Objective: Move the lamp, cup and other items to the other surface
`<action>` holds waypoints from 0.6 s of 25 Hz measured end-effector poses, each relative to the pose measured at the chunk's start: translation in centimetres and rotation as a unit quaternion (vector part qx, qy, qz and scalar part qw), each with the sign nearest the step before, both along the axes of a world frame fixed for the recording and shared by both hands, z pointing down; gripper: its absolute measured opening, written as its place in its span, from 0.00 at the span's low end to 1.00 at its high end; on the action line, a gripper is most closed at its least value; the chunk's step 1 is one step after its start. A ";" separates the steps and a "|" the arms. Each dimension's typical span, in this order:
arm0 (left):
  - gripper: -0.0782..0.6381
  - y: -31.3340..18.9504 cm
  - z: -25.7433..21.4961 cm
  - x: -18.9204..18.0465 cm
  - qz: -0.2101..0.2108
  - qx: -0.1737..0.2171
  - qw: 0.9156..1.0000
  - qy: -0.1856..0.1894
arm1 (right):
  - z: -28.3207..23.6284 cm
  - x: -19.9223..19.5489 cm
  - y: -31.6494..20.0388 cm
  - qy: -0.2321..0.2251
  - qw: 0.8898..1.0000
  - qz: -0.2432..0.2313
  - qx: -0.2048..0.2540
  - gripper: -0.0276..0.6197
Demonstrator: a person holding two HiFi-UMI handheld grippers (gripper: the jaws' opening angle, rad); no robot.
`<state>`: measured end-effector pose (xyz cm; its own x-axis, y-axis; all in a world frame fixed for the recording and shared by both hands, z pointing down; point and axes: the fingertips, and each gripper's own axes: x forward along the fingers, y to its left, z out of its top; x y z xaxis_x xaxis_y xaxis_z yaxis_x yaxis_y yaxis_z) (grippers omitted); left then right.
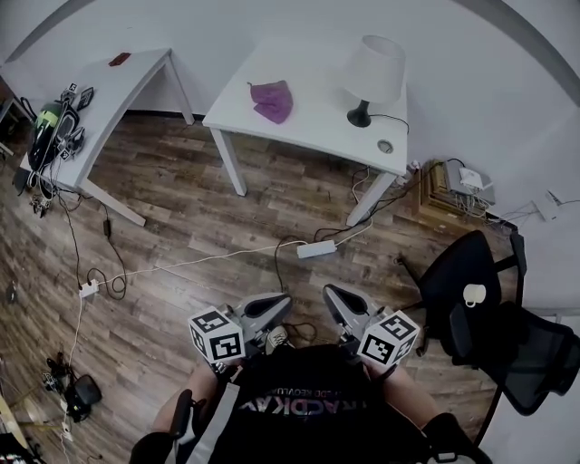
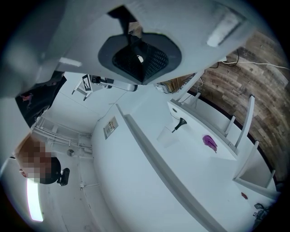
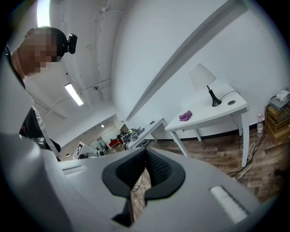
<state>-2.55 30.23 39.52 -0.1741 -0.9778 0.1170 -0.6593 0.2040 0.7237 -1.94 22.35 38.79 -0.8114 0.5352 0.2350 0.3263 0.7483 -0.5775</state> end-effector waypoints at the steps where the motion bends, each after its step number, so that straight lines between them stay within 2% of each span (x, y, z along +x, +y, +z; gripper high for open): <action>1: 0.11 0.3 0.2 -0.2 -0.003 0.000 1.000 0.003 | 0.2 -0.2 0.1 0.003 1.000 -0.001 -0.001 0.05; 15: 0.11 4.2 1.2 -2.5 -0.021 0.018 0.999 0.029 | 0.1 -3.9 2.2 0.002 1.000 0.023 0.015 0.05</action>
<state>-5.01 34.41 40.74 -0.2089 -0.9735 0.0937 -0.6072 0.2042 0.7679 -5.84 24.55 38.88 -0.8341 0.4896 0.2540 0.2879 0.7792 -0.5567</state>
